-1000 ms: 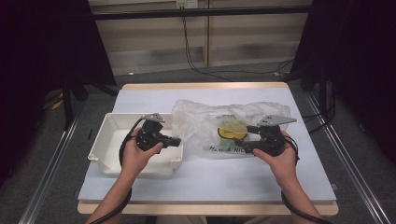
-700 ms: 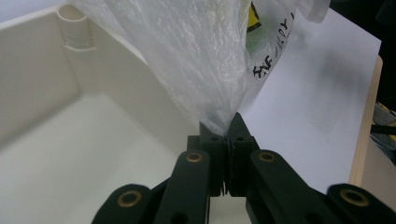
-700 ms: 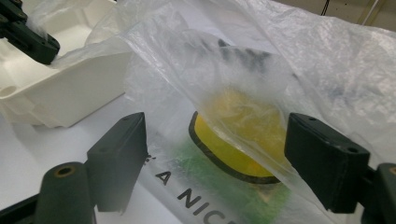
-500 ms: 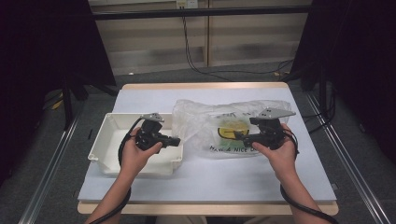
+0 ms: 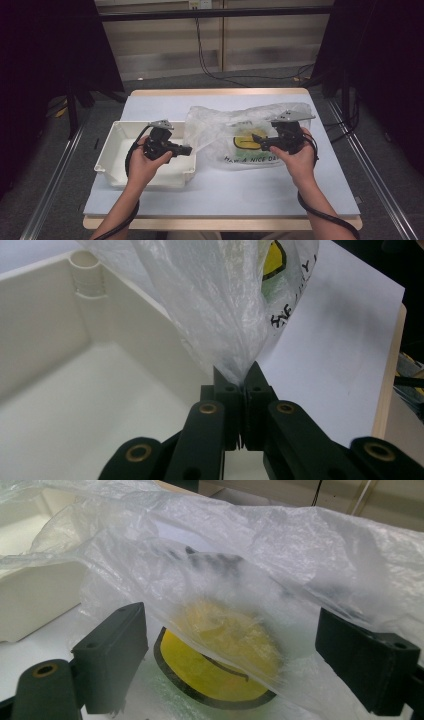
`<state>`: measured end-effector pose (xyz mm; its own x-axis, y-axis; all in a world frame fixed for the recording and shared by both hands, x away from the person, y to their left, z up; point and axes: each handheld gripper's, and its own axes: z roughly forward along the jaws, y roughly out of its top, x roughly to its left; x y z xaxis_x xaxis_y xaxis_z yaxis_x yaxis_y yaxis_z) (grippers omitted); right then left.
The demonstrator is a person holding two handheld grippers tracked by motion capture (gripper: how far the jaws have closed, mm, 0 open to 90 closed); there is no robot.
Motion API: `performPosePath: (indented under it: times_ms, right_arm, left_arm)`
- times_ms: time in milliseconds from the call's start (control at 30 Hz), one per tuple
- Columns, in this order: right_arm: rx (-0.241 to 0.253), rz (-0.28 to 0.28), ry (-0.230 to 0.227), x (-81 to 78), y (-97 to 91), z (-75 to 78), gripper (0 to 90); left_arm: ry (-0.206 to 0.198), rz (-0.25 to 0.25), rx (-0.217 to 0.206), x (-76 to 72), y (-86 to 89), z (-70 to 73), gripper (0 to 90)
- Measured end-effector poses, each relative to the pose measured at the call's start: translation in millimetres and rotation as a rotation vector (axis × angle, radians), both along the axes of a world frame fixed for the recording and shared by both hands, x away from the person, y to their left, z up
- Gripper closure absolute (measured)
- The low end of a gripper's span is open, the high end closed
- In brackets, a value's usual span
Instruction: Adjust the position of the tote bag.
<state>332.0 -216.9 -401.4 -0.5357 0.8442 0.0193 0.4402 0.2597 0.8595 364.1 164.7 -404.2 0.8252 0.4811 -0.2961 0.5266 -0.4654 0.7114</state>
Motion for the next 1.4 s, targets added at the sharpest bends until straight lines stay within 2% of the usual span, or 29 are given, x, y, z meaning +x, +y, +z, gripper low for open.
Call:
performPosePath:
  times_ms: [133, 300, 833, 933, 1033, 1133, 1167, 1200, 1267, 1300, 1367, 1400]
  right_arm:
    - [-0.009, -0.004, 0.009, 2.3, 2.7, -2.5, 13.0]
    - [-0.033, 0.018, 0.011, 4.6, 6.2, -2.5, 12.4]
    - [-0.02, 0.028, -0.014, 13.6, 10.4, 6.5, 11.6]
    - [-0.035, 0.024, -0.018, 17.7, 12.4, 8.1, 10.9]
    - [-0.029, 0.01, -0.018, 25.6, 10.7, 6.5, 10.1]
    - [-0.036, 0.02, -0.029, 32.8, 8.7, 3.2, 9.1]
    - [-0.05, 0.026, -0.025, 35.8, 7.3, 0.4, 10.9]
    - [-0.062, 0.038, 0.009, 39.7, 4.1, -5.0, 14.2]
    - [-0.036, 0.039, 0.054, 42.6, -1.7, -15.0, 14.5]
    - [-0.027, 0.048, 0.07, 42.5, -3.6, -18.4, 19.2]
    - [-0.045, 0.053, 0.092, 38.4, -8.5, -28.0, 28.9]
    - [-0.039, 0.071, 0.109, 36.5, -10.6, -31.7, 36.3]
  left_arm:
    - [-0.002, -0.004, 0.006, -0.4, -0.5, 1.4, 88.6]
    - [0.0, -0.003, 0.002, -0.5, -1.0, 0.5, 88.6]
    - [0.003, -0.016, 0.001, -0.5, -3.3, 0.8, 88.6]
    - [0.002, -0.022, 0.007, -0.8, -4.3, 0.4, 88.7]
    - [0.011, -0.025, 0.011, -0.9, -4.1, 0.0, 88.7]
    - [0.017, -0.031, 0.021, -0.5, -4.3, -1.2, 88.8]
    - [0.02, -0.036, 0.024, 0.0, -4.1, -1.8, 88.8]
    - [0.021, -0.032, 0.009, -0.1, -3.9, -2.7, 88.8]
    - [0.019, -0.024, 0.016, 0.0, -2.4, -2.0, 88.7]
    - [0.018, -0.019, 0.011, 0.4, -1.3, -1.5, 88.7]
    - [0.022, -0.015, -0.008, 1.6, 0.2, -1.8, 88.6]
    - [0.022, -0.012, -0.007, 1.9, 0.5, -1.7, 88.6]
